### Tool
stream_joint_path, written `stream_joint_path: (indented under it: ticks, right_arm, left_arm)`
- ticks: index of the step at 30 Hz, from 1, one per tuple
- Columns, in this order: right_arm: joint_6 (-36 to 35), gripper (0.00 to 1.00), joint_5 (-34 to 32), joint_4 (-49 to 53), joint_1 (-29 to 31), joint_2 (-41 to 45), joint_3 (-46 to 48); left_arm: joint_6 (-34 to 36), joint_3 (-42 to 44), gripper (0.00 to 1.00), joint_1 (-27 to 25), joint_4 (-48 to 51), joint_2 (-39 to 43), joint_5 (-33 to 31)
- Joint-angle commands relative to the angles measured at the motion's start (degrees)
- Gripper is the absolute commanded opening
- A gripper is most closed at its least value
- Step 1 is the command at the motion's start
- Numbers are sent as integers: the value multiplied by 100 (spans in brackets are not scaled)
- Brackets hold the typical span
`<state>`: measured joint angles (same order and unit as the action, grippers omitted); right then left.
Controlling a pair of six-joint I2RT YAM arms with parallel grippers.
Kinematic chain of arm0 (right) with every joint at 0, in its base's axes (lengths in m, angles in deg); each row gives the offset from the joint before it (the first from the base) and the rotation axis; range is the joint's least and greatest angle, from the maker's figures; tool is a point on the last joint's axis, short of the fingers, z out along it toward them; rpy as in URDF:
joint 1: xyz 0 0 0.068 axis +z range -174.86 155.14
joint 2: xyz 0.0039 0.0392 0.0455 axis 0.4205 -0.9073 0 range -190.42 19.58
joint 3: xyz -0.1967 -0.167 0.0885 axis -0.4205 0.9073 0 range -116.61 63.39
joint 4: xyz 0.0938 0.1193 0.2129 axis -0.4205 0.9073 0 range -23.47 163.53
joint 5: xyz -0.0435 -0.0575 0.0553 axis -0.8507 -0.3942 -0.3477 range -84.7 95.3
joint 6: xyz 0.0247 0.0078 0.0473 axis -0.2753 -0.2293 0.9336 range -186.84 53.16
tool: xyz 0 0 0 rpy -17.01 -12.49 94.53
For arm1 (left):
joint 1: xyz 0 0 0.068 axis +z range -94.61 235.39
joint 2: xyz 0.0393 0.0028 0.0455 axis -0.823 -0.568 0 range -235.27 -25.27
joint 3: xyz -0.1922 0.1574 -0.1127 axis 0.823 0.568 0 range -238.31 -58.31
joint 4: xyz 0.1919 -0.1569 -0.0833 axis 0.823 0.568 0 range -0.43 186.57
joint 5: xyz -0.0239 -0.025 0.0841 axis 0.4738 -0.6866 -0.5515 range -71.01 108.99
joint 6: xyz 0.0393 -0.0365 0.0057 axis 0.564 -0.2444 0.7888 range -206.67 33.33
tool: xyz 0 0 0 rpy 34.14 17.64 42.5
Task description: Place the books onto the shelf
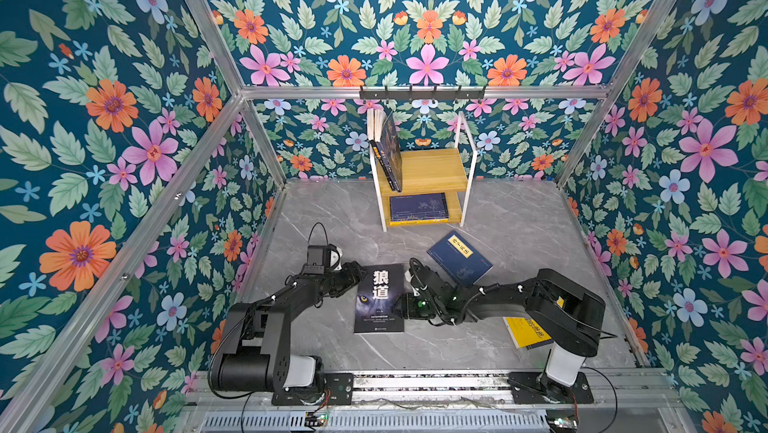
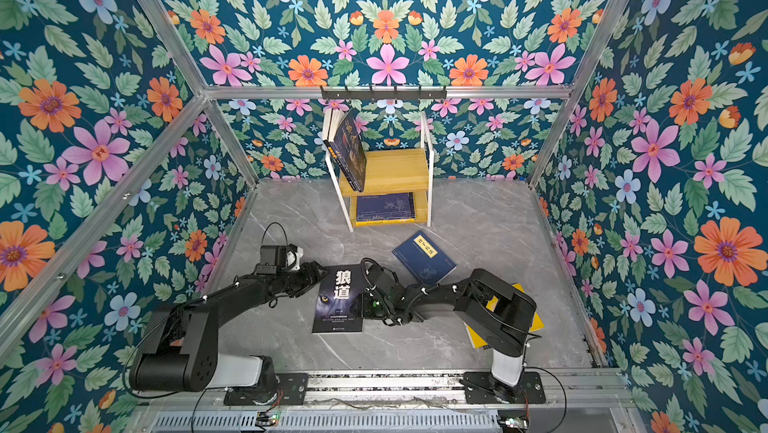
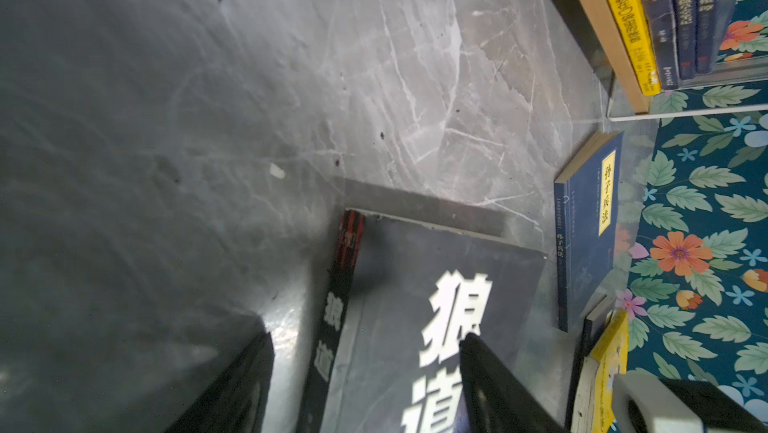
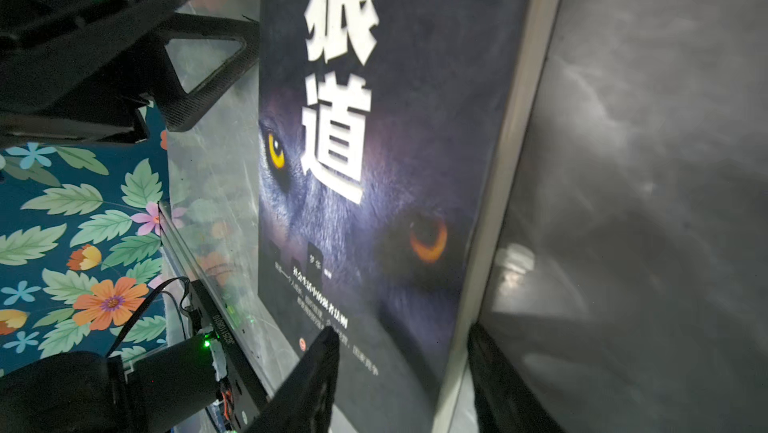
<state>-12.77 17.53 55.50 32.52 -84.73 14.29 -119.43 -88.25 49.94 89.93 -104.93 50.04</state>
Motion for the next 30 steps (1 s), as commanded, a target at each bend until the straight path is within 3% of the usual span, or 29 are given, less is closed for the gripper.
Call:
stream_joint_path:
  ticks: [1,15,30]
  right_arm:
    - [128,52,-314,1535,-89,-151,0]
    - [163,47,262,867,-561,-267,-433]
    - [-9,38,485,790,-629,-196,-840]
  left_arm:
    - [-21,47,72,8,78,-54,-121]
    - [-137,-42,62,-96,-69,-457,-30]
    - [-136,-78,62,-131,-87,-399,-16]
